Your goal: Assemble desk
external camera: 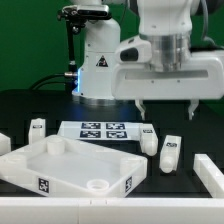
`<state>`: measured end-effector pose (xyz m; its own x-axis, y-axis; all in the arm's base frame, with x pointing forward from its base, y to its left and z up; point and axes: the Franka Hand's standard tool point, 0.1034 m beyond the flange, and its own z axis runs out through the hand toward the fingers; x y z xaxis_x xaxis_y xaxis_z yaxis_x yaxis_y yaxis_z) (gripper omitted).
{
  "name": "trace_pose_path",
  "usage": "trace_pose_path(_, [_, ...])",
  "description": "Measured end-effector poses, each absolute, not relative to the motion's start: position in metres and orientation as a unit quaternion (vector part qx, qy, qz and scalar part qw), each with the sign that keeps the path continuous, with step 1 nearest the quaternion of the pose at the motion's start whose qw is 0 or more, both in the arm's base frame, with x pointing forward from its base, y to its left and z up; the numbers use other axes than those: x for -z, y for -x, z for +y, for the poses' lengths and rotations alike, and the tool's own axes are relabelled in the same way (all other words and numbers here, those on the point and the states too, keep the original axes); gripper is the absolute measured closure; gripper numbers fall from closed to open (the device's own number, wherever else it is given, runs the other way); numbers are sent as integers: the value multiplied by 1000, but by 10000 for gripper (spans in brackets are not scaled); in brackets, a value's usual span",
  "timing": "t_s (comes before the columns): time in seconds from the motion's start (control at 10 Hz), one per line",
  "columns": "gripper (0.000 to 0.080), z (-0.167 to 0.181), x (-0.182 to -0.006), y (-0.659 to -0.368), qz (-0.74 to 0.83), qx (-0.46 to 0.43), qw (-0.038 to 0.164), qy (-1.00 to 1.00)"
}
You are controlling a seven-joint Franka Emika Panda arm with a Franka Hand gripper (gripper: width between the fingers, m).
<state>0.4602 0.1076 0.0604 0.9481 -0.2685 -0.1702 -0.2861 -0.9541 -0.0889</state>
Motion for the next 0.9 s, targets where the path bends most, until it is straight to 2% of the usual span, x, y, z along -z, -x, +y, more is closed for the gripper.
trace_pose_path(0.1, [151,120,-57,-472,139,-78,54,986])
trace_pose_path(0.6, [151,116,-56,-474,134,-77,54,986])
trace_pose_path(0.9, [151,109,-38,-504,131,-66,48,988])
